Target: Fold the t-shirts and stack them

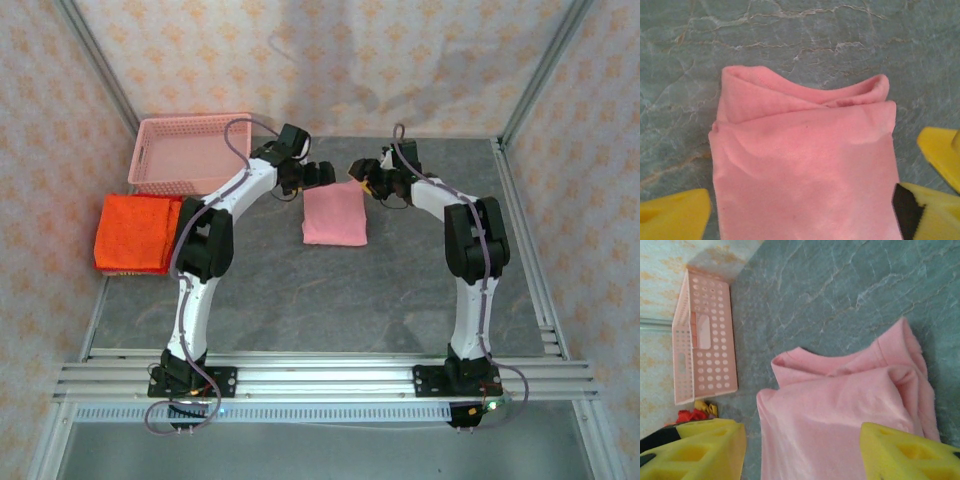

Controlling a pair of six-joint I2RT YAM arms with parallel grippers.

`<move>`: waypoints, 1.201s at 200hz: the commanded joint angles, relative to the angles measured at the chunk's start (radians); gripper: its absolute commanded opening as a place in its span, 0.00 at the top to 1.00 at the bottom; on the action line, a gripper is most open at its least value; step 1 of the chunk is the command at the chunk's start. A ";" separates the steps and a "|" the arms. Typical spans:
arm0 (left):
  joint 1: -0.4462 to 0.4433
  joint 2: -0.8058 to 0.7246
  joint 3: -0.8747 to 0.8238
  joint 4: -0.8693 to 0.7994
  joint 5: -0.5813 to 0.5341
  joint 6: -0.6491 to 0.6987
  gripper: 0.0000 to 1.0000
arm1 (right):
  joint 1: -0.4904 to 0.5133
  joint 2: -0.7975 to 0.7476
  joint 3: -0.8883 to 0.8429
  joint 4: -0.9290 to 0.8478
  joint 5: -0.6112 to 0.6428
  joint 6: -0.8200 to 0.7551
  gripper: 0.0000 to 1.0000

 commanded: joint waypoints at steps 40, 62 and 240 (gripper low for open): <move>0.007 -0.094 -0.141 0.110 -0.029 -0.021 0.00 | 0.000 -0.119 -0.086 -0.009 0.138 -0.093 0.39; 0.007 -0.082 -0.194 0.170 0.000 -0.050 0.12 | 0.013 -0.094 -0.069 -0.086 0.176 -0.134 0.41; -0.017 -0.129 -0.465 0.274 0.024 -0.134 0.83 | 0.080 -0.051 -0.125 -0.240 0.139 -0.177 0.91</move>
